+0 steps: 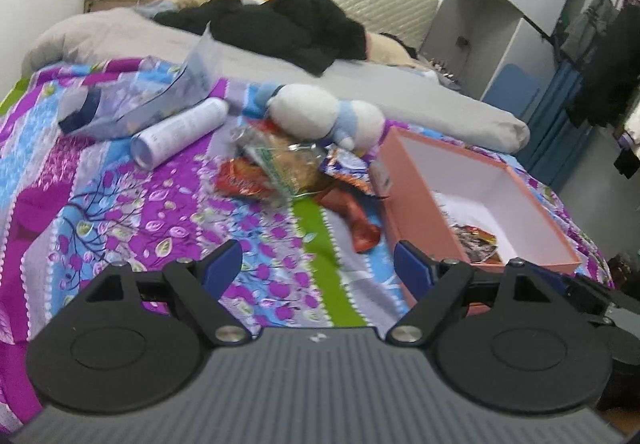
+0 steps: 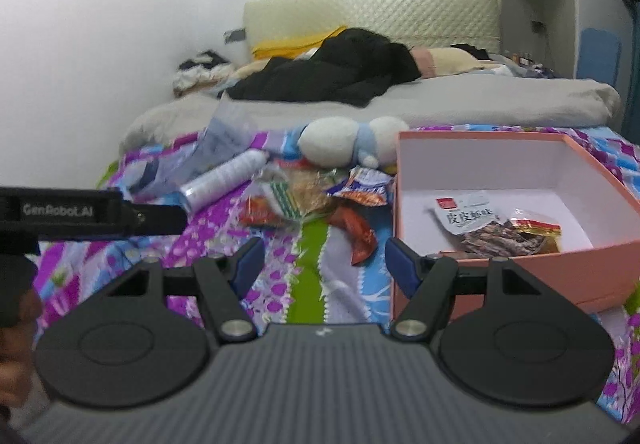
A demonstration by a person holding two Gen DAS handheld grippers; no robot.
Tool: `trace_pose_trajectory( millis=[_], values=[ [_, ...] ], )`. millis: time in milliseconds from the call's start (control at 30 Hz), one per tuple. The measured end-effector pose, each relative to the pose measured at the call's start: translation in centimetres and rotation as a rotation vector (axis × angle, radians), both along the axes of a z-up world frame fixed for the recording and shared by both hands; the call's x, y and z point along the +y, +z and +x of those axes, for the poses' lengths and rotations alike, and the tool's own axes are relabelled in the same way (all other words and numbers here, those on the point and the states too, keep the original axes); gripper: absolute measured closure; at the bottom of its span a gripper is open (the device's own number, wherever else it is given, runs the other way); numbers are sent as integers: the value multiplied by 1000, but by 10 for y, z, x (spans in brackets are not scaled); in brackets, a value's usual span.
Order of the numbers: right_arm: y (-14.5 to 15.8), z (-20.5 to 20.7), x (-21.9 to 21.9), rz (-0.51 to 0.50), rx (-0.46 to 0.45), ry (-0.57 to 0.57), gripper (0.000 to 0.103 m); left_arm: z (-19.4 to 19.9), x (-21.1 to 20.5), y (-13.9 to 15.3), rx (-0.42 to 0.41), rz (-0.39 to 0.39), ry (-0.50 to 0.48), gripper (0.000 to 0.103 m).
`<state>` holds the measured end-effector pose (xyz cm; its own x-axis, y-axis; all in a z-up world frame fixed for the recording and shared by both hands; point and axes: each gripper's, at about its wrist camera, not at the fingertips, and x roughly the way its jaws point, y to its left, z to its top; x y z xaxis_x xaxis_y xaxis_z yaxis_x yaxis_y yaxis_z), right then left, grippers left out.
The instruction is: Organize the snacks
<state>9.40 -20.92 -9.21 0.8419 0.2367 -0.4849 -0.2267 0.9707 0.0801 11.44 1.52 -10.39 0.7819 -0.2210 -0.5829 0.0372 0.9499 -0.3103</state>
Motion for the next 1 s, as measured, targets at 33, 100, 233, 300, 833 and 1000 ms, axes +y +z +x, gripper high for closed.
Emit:
trace_pose_trajectory(
  millis=[33,100,233,300,833,1000],
  values=[
    [-3,3,3,-11,3,5,35,4,4,-5,7,-3,5,17],
    [-8,12,8,-31,10,14,35,14,10,-11,14,-11,14,17],
    [-15,31,18,-76,6,25,35,36,20,-22,15,-22,33,17],
    [-19,39,22,-101,2,35,35,49,23,-27,11,-33,37,17],
    [-76,125,71,-281,58,17,60,166,55,-94,79,-220,57,49],
    [-95,156,80,-345,61,1,60,203,62,-113,104,-288,63,54]
  ],
)
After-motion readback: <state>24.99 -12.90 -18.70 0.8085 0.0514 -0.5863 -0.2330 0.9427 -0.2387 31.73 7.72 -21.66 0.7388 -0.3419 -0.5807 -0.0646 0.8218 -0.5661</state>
